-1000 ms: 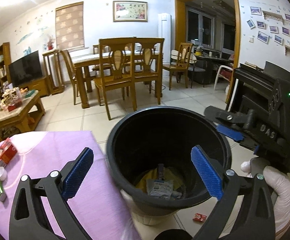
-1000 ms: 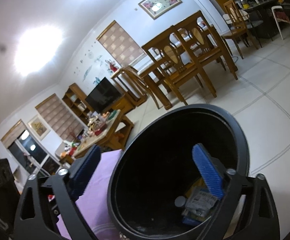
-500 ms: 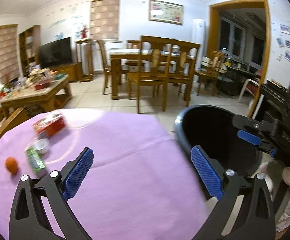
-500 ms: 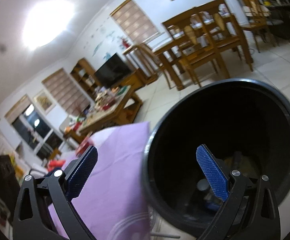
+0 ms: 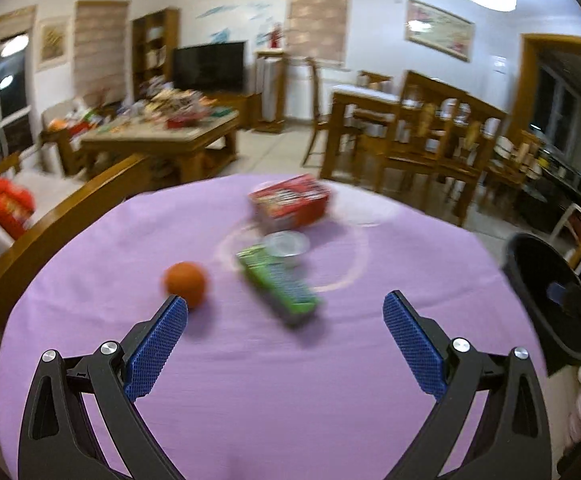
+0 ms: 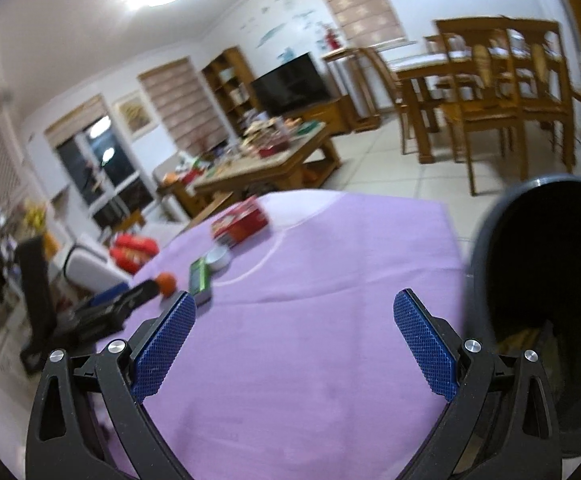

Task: Collect trash
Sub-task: 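Move both open grippers back to the items on the table, then grasp the orange with the left gripper while the right grasps the green Doublemint gum pack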

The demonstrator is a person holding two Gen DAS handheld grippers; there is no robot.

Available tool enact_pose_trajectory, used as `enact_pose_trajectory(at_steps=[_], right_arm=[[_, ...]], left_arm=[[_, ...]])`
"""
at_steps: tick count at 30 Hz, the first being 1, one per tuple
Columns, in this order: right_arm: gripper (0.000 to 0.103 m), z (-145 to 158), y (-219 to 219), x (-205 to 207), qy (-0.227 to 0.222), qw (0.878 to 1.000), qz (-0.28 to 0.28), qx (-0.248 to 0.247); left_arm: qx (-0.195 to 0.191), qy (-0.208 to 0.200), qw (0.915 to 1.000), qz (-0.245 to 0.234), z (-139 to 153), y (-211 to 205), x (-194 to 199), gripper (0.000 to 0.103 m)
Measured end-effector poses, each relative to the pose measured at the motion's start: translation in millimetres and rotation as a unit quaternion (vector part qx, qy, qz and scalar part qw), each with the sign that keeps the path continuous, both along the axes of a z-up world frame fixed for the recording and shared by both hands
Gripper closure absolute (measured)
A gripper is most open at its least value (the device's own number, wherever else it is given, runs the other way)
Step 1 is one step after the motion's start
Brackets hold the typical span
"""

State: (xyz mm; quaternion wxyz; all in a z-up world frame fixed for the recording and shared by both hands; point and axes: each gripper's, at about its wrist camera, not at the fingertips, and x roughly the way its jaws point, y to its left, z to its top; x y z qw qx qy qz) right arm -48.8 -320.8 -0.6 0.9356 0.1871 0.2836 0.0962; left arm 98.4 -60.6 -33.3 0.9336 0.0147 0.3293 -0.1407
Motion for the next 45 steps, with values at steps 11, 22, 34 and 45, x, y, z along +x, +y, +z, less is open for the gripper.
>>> enact_pose_trajectory(at_steps=[11, 22, 34, 45], right_arm=[[0.005, -1.4, 105.7, 74.1, 0.042, 0.988, 0.116, -0.093], [0.008, -22.6, 155.6, 126.0, 0.071, 0.968, 0.164, -0.175], [0.041, -53.8, 197.0, 184.5, 0.116, 0.947, 0.193, -0.228], [0.071, -59.8, 202.0, 201.5, 0.122, 0.948, 0.198, -0.215]], left_arm=[[0.018, 0.072, 0.9970, 0.025, -20.3, 43.6, 51.1, 0.006], [0.010, 0.107, 0.9942, 0.008, -33.6, 50.7, 72.1, 0.028], [0.013, 0.102, 0.9946, -0.007, -30.5, 54.9, 74.5, 0.063], [0.004, 0.097, 0.9953, -0.004, -26.9, 58.2, 73.5, 0.065]])
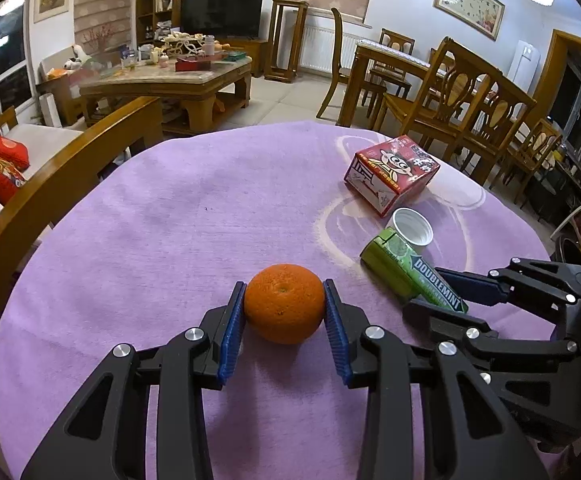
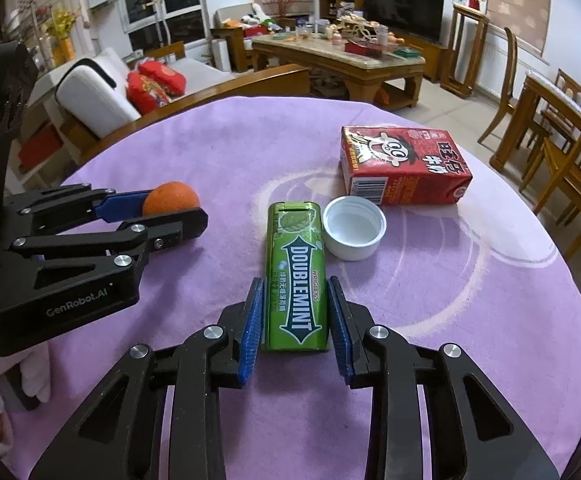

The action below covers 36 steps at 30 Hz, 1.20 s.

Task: Collect trash
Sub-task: 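Grasp the orange with the left gripper while the right grasps the green Doublemint gum pack, then carry the orange and green gum pack over the black bin with both grippers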

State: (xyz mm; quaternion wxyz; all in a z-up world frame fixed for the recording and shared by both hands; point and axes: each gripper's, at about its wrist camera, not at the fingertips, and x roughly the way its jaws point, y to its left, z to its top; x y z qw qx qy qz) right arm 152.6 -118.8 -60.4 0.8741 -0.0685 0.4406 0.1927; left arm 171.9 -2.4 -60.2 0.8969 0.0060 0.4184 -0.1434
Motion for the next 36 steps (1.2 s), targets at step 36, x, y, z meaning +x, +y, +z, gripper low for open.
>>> enact_pose_trajectory(at_steps=[36], right_arm=[[0.072, 66.8, -317.6, -268.0, -0.165, 0.909, -0.243, 0.296]], left_arm=[[-0.061, -0.122, 0.9645, -0.226, 60.3, -213.4, -143.5, 0.066]])
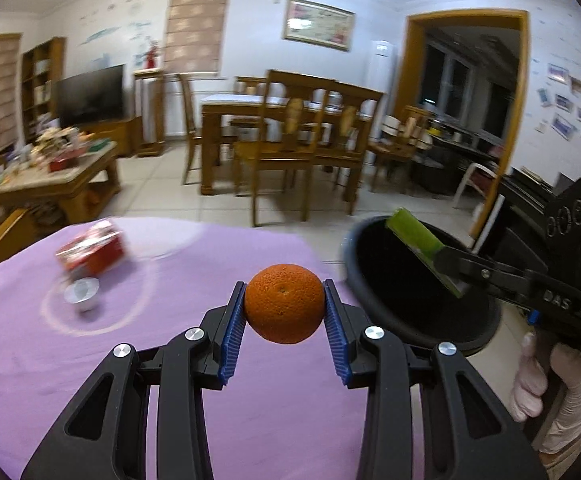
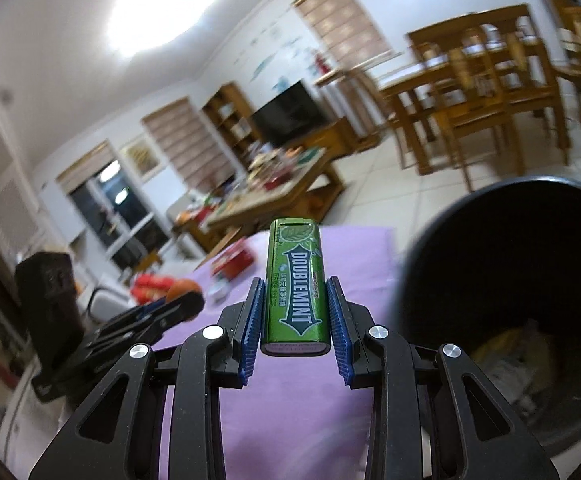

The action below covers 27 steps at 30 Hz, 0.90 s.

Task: Collect trash
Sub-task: 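Carry the orange and green gum pack over the black bin with both grippers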

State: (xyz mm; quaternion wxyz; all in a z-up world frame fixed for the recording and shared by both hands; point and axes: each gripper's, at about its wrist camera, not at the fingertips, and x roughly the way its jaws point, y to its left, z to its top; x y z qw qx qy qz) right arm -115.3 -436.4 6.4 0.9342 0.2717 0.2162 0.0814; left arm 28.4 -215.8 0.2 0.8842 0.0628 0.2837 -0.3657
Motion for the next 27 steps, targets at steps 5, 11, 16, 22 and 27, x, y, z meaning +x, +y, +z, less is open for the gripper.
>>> enact_pose_trajectory(at_steps=[5, 11, 16, 22, 27], right_arm=[[0.072, -6.1, -56.3, -34.9, -0.014, 0.998, -0.057, 0.015], [0.071, -20.8, -113.7, -63.3, -0.022, 0.993, -0.105, 0.041], [0.071, -39.3, -148.2, -79.8, -0.018, 0.989, -0.136, 0.058], [0.071, -57.9, -168.6, -83.1, -0.009, 0.984, -0.162, 0.075], [0.071, -65.0, -170.3, -83.5, -0.006, 0.981, -0.175, 0.081]], left_arm=[[0.002, -0.001, 0.9990, -0.044, -3.7, -53.7, -14.1, 0.066], [0.011, -0.001, 0.9958, -0.090, -12.5, -113.4, -29.0, 0.066], [0.024, 0.000, 0.9931, -0.114, -20.9, -145.7, -41.2, 0.066], [0.041, 0.008, 0.9904, -0.131, -34.9, -166.4, -42.1, 0.066], [0.053, 0.012, 0.9886, -0.141, -43.3, -175.2, -42.7, 0.066]])
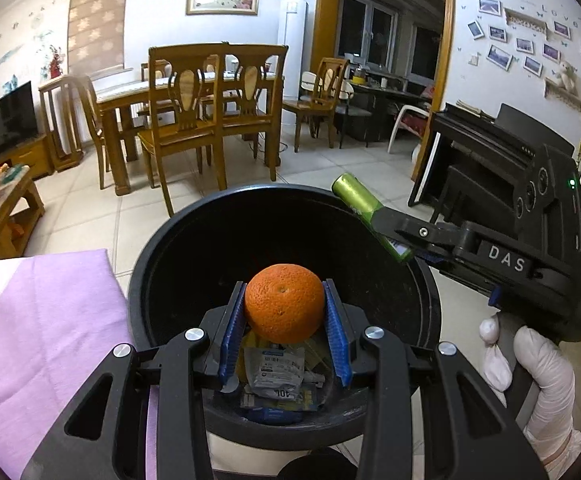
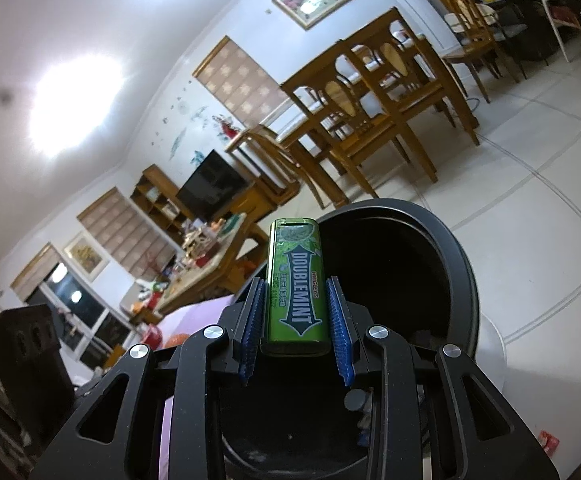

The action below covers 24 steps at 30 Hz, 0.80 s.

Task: Collect trash
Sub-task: 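Carry the orange and green gum pack over the black bin with both grippers, then open both grippers to drop the orange and gum pack into the bin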

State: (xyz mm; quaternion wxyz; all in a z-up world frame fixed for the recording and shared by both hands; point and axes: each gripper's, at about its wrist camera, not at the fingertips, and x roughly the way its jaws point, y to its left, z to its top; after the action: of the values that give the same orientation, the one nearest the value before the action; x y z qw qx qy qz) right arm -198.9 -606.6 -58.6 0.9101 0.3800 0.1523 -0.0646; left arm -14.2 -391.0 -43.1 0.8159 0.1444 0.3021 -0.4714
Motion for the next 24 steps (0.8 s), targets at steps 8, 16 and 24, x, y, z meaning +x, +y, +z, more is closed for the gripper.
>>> enact_pose_trajectory(at_steps=[8, 16, 24], right_arm=[[0.071, -4.6, 4.9, 4.1, 0.004, 1.000, -0.006, 0.007], [0.070, -2.6, 9.0, 5.4, 0.006, 1.000, -0.008, 0.012], [0.054, -6.0, 11.4, 5.8, -0.003, 1.000, -0.012, 0.010]], left_arm=[[0.012, 0.002, 0.9999, -0.010, -5.3, -12.9, -2.8, 0.065], [0.017, -0.002, 0.9997, -0.015, -5.1, -15.6, -8.1, 0.065], [0.020, -0.016, 0.9996, -0.013, -1.3, -14.9, -14.7, 0.053]])
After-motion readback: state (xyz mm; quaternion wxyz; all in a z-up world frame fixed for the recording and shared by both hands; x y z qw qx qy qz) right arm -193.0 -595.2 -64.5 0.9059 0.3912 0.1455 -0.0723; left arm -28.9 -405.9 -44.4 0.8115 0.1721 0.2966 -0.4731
